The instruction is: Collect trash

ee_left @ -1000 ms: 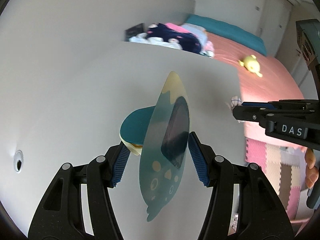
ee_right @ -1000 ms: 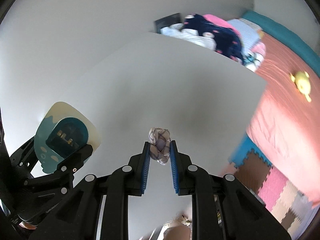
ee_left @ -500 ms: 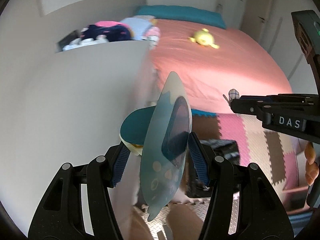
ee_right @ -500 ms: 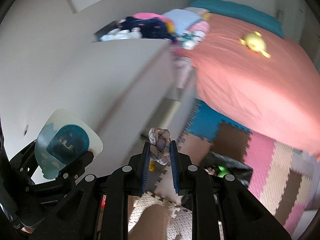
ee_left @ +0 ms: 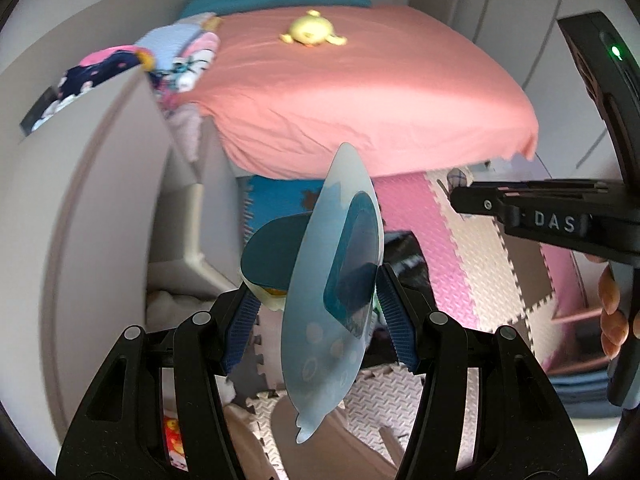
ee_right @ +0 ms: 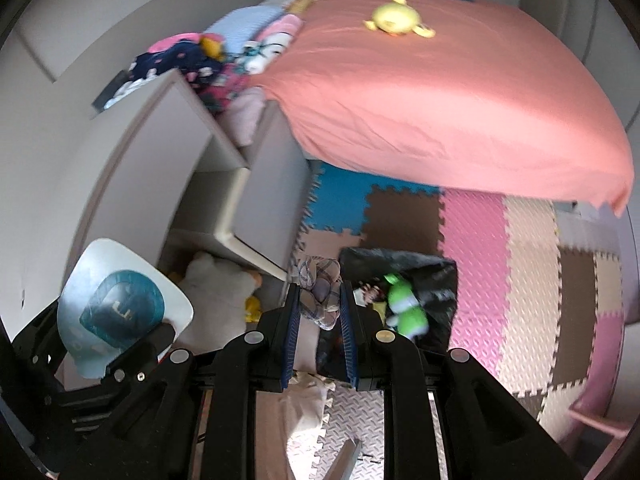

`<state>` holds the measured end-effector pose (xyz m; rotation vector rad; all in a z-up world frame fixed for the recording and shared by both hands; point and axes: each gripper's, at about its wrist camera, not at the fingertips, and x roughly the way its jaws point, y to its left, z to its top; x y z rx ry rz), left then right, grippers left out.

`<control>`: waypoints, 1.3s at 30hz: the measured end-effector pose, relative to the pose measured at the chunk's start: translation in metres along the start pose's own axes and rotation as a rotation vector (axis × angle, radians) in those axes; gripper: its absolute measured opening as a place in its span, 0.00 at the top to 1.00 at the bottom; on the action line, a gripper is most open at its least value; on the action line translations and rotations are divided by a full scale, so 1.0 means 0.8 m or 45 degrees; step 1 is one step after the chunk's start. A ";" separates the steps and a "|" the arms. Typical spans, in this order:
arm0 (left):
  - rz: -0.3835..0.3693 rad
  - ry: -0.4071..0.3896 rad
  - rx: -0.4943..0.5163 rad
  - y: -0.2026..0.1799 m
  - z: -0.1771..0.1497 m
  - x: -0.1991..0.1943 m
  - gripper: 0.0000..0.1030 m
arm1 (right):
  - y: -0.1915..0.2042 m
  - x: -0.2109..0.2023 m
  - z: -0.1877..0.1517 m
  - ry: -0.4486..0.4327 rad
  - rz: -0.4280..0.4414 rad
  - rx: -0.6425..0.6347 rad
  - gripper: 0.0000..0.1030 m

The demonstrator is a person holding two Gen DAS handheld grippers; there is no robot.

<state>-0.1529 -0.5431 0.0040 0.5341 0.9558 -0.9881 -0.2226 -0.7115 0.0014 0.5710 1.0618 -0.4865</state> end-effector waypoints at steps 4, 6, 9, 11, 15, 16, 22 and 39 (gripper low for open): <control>-0.005 0.055 0.044 -0.031 0.003 0.023 0.45 | -0.034 0.011 -0.010 0.037 -0.057 0.036 0.79; 0.003 0.080 0.068 -0.044 0.002 0.033 0.44 | -0.046 0.017 -0.012 0.057 -0.067 0.053 0.79; 0.017 0.135 0.096 -0.062 0.000 0.050 0.28 | -0.055 0.033 -0.013 0.121 -0.086 0.063 0.67; 0.067 0.136 0.135 -0.071 -0.001 0.055 0.06 | -0.065 0.047 -0.016 0.166 -0.158 0.097 0.04; 0.163 0.148 0.206 -0.082 -0.007 0.064 0.06 | -0.082 0.065 -0.027 0.219 -0.298 0.121 0.02; 0.161 0.158 0.207 -0.083 -0.009 0.066 0.06 | -0.085 0.067 -0.029 0.224 -0.301 0.127 0.02; 0.149 0.171 0.183 -0.078 -0.009 0.069 0.06 | -0.094 0.070 -0.036 0.221 -0.302 0.144 0.02; 0.097 0.085 0.053 -0.023 -0.004 0.023 0.06 | -0.009 0.041 -0.004 0.124 -0.273 0.041 0.02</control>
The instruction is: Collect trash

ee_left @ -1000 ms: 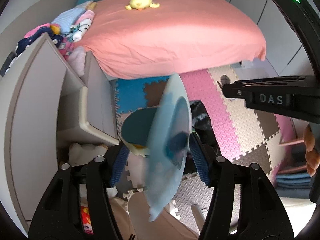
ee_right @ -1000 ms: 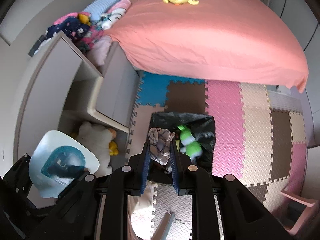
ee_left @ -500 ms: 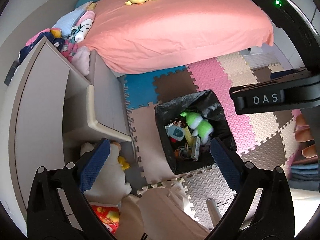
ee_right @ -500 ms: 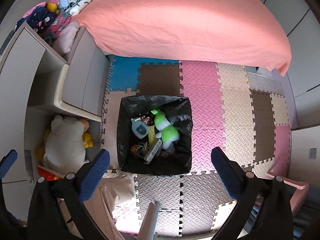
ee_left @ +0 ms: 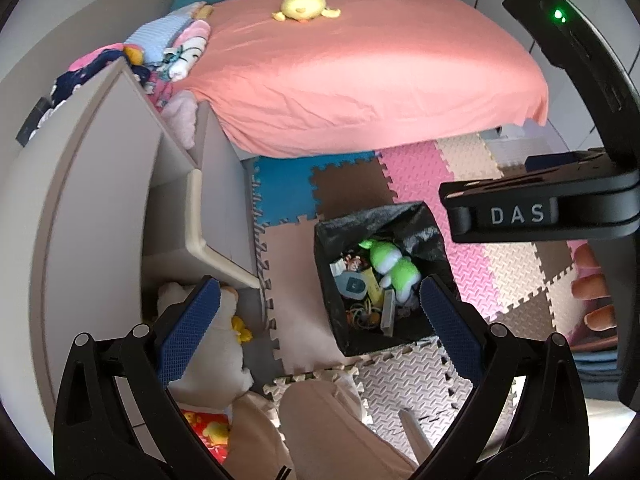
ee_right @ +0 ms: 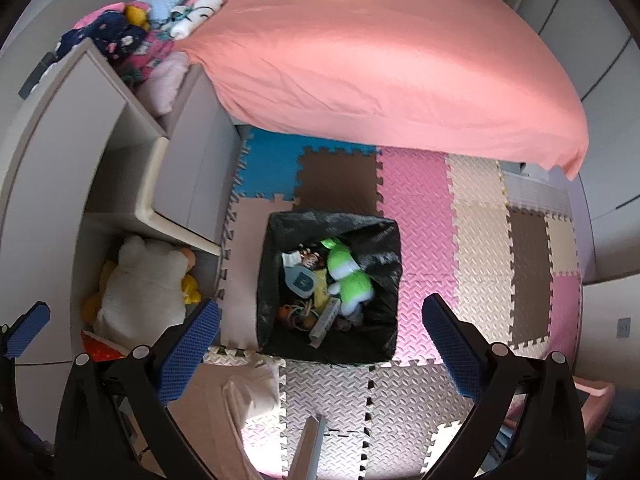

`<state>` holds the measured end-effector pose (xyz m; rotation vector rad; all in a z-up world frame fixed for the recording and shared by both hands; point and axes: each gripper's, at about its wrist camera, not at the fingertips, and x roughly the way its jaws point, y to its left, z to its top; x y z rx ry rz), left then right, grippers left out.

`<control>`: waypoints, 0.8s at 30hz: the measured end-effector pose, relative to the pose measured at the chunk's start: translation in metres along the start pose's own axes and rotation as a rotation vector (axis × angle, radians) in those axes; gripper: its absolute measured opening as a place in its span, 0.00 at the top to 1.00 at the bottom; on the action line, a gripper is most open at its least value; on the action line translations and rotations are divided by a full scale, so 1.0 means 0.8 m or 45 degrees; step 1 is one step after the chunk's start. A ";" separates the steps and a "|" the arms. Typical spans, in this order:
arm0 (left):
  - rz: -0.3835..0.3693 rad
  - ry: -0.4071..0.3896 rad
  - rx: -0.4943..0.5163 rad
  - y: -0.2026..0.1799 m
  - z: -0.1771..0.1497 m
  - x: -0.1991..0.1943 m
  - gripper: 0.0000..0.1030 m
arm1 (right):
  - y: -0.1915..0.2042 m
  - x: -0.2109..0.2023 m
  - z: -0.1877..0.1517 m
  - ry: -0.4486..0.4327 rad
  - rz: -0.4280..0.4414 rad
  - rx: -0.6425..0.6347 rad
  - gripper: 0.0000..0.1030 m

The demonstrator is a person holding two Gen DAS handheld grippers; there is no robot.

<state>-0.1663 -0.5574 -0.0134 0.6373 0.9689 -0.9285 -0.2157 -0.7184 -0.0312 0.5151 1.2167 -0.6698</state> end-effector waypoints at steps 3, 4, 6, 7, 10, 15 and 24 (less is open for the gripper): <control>0.010 -0.030 -0.036 0.023 0.002 -0.017 0.06 | 0.024 -0.017 0.008 -0.040 0.018 -0.030 0.02; 0.015 -0.039 -0.048 0.030 0.002 -0.022 0.06 | 0.031 -0.023 0.011 -0.051 0.026 -0.040 0.02; 0.025 -0.055 -0.077 0.047 0.001 -0.035 0.06 | 0.054 -0.035 0.018 -0.082 0.043 -0.068 0.02; 0.033 -0.066 -0.096 0.058 0.001 -0.042 0.06 | 0.065 -0.041 0.021 -0.095 0.053 -0.082 0.02; 0.074 -0.097 -0.143 0.093 -0.003 -0.062 0.06 | 0.099 -0.059 0.031 -0.134 0.090 -0.131 0.02; 0.119 -0.138 -0.227 0.154 -0.018 -0.093 0.06 | 0.163 -0.082 0.040 -0.169 0.142 -0.229 0.02; 0.226 -0.189 -0.412 0.261 -0.072 -0.140 0.06 | 0.303 -0.115 0.036 -0.213 0.253 -0.428 0.02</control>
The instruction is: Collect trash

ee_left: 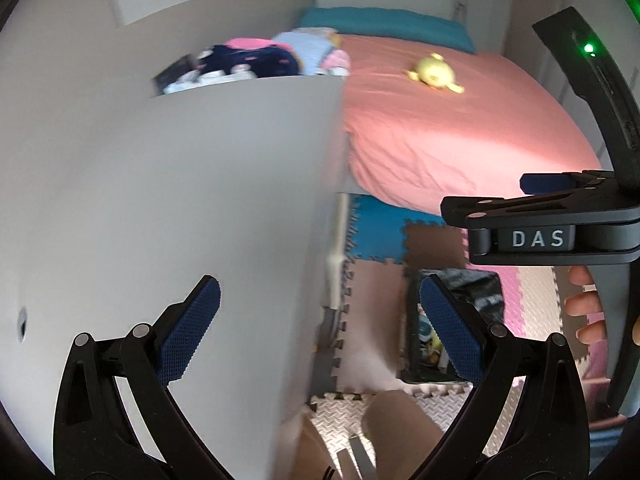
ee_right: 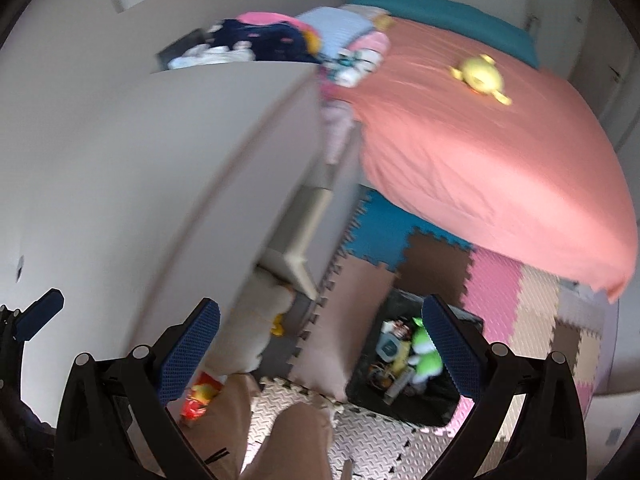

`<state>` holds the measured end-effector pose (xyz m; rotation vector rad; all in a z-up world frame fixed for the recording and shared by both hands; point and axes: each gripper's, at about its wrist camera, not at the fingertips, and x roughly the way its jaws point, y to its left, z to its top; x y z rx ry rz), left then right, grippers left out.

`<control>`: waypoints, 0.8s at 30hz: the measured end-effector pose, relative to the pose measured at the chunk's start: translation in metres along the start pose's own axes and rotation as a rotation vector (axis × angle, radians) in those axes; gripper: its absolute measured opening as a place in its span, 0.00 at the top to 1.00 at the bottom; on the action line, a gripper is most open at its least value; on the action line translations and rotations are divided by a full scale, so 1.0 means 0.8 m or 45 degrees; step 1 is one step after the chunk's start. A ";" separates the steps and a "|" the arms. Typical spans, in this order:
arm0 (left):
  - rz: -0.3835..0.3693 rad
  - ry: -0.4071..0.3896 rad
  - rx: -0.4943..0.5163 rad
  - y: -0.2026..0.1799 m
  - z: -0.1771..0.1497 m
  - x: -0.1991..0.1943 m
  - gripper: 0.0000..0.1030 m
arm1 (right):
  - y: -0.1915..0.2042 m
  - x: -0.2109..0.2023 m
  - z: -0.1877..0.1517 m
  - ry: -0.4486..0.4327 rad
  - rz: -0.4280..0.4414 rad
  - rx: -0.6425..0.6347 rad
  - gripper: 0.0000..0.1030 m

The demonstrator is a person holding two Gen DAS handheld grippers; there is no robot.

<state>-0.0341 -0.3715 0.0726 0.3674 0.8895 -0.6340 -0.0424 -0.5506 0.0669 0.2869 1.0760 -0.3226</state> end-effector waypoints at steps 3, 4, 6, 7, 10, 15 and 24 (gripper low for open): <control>0.043 -0.005 -0.067 0.039 -0.010 -0.009 0.06 | 0.053 0.003 0.008 -0.004 0.050 -0.069 0.02; 0.060 -0.006 -0.095 0.055 -0.016 -0.013 0.06 | 0.068 0.003 0.009 -0.006 0.064 -0.089 0.02; 0.090 -0.009 -0.154 0.087 -0.028 -0.019 0.06 | 0.105 0.006 0.010 -0.005 0.107 -0.141 0.02; 0.104 -0.008 -0.177 0.099 -0.034 -0.021 0.06 | 0.119 0.006 0.010 -0.006 0.117 -0.156 0.02; 0.155 -0.004 -0.260 0.140 -0.055 -0.029 0.06 | 0.170 0.013 0.008 0.001 0.165 -0.220 0.02; 0.241 0.009 -0.385 0.208 -0.099 -0.045 0.06 | 0.250 0.025 -0.005 0.011 0.217 -0.326 0.02; 0.368 0.042 -0.556 0.304 -0.171 -0.069 0.06 | 0.359 0.043 -0.053 0.049 0.303 -0.442 0.02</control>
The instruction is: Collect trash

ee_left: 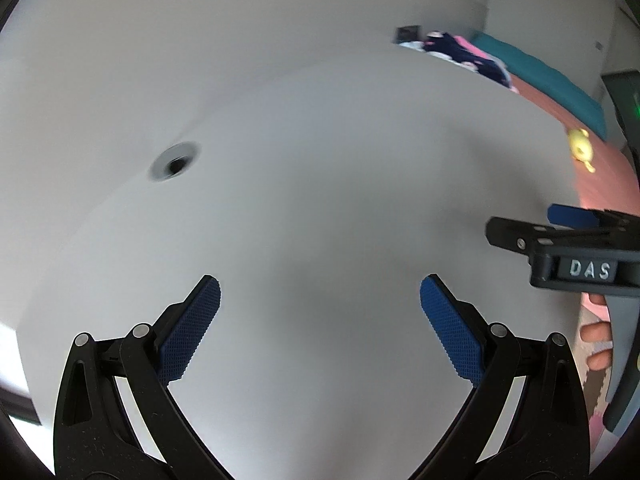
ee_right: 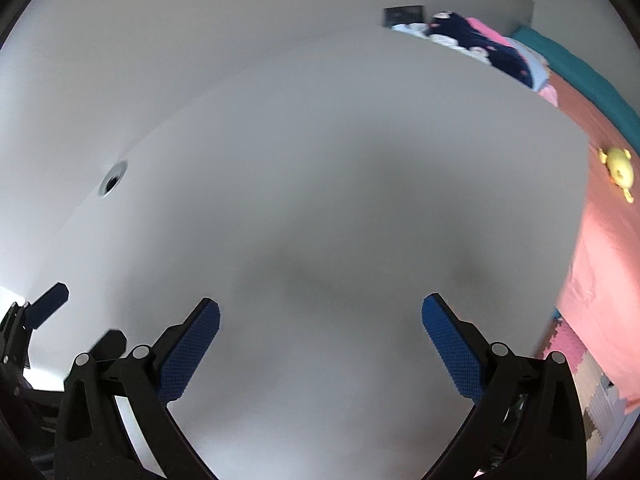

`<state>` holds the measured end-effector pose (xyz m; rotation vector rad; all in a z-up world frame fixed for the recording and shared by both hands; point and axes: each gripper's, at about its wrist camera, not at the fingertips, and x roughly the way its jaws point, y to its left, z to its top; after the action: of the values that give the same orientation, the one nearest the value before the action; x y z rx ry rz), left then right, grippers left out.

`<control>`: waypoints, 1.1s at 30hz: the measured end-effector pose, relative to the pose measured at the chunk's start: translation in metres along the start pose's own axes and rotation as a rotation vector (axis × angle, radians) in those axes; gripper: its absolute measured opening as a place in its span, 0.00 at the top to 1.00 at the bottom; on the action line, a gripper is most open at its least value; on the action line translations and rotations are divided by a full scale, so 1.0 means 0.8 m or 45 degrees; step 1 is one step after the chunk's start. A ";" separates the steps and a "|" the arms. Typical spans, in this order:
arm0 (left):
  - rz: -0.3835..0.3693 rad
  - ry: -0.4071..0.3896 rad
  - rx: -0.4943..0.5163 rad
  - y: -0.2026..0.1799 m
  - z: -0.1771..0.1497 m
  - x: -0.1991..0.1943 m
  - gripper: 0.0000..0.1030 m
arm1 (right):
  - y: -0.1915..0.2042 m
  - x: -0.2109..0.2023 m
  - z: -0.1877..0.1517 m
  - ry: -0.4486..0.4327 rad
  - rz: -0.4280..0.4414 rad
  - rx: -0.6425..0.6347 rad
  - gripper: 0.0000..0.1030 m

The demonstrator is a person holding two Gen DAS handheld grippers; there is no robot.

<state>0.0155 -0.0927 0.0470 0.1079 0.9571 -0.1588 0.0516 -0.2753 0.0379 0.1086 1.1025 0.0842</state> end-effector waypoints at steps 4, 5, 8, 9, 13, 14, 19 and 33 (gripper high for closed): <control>0.050 0.002 -0.069 0.053 -0.020 -0.002 0.06 | 0.037 0.013 -0.017 0.008 0.017 -0.012 0.02; 0.055 0.003 -0.082 0.062 -0.024 -0.002 0.06 | 0.043 0.016 -0.021 0.008 0.021 -0.011 0.02; 0.072 0.004 -0.123 0.090 -0.038 -0.001 0.06 | 0.065 0.026 -0.032 0.012 0.025 -0.006 0.02; 0.074 0.006 -0.141 0.100 -0.042 0.001 0.06 | 0.074 0.026 -0.036 -0.014 -0.005 -0.021 0.02; 0.078 0.002 -0.186 0.124 -0.049 0.006 0.06 | 0.099 0.028 -0.046 -0.047 -0.028 -0.042 0.02; 0.083 -0.001 -0.194 0.130 -0.050 0.008 0.06 | 0.108 0.028 -0.051 -0.057 -0.045 -0.048 0.02; 0.091 -0.002 -0.215 0.151 -0.061 0.013 0.06 | 0.130 0.033 -0.063 -0.116 -0.138 -0.059 0.02; 0.096 0.027 -0.192 0.156 -0.065 0.024 0.06 | 0.133 0.036 -0.066 -0.176 -0.175 -0.020 0.02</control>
<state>0.0073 0.0371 0.0045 0.0064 0.9814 -0.0160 0.0159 -0.1641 0.0025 0.0241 0.9682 -0.0374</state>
